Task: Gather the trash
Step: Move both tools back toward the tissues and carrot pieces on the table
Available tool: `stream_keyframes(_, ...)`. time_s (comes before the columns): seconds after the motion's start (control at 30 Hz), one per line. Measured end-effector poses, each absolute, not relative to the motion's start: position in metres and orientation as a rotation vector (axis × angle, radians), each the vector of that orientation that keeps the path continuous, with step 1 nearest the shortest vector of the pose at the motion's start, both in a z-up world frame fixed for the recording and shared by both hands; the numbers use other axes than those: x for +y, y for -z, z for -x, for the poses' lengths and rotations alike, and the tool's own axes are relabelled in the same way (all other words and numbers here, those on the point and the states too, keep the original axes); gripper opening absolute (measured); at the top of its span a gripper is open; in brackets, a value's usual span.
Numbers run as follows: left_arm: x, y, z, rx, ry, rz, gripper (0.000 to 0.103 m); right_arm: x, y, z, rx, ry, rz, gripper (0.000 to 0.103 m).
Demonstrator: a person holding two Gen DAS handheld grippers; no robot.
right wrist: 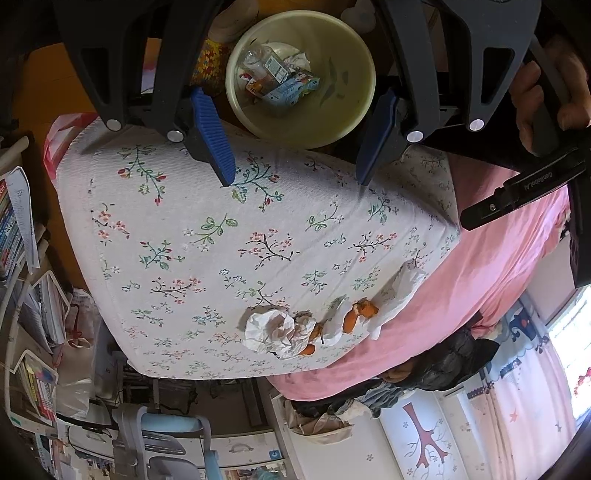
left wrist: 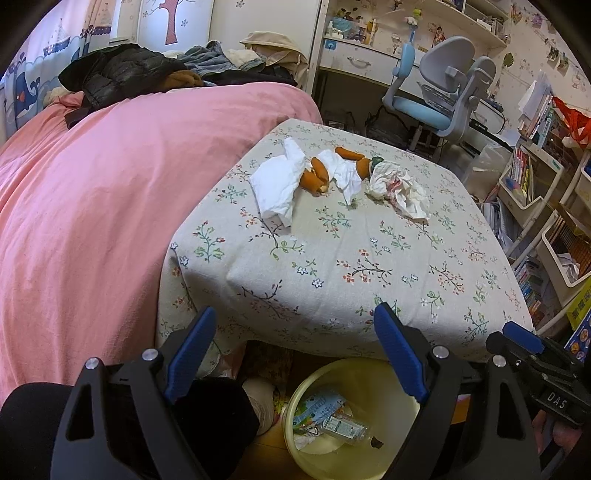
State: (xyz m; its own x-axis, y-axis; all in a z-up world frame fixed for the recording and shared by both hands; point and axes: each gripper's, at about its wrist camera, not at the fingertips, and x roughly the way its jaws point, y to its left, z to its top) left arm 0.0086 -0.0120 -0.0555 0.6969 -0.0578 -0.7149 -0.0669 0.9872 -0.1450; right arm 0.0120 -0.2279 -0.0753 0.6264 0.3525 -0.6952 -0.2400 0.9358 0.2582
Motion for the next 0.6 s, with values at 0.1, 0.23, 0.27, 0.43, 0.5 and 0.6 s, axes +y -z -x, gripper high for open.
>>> stream_keyframes(0.1, -0.012, 0.055, -0.008, 0.799, -0.007, 0.166, 0.083, -0.228, 0.075, -0.012, 0.827, -0.34, -0.146, 0.065)
stream_keyframes(0.23, -0.012, 0.054, -0.007, 0.795, -0.01, 0.168, 0.083, -0.228, 0.075, -0.012, 0.826, -0.34, -0.147, 0.065)
stream_keyframes(0.27, -0.012, 0.053, -0.007, 0.794, -0.01, 0.17, 0.083, -0.228, 0.075, -0.012, 0.826, -0.34, -0.147, 0.065)
stream_keyframes(0.43, -0.008, 0.051, -0.007, 0.791, -0.006, 0.196, 0.083, -0.228, 0.075, -0.012, 0.826, -0.341, -0.146, 0.065)
stream_keyframes(0.5, -0.003, 0.047, -0.009, 0.779, -0.001, 0.223, 0.083, -0.227, 0.073, -0.011, 0.816, -0.346, -0.145, 0.065)
stream_keyframes(0.6, 0.012, 0.035, -0.023, 0.762, 0.007, 0.284, 0.083, -0.226, 0.068, -0.01, 0.797, -0.356, -0.146, 0.065)
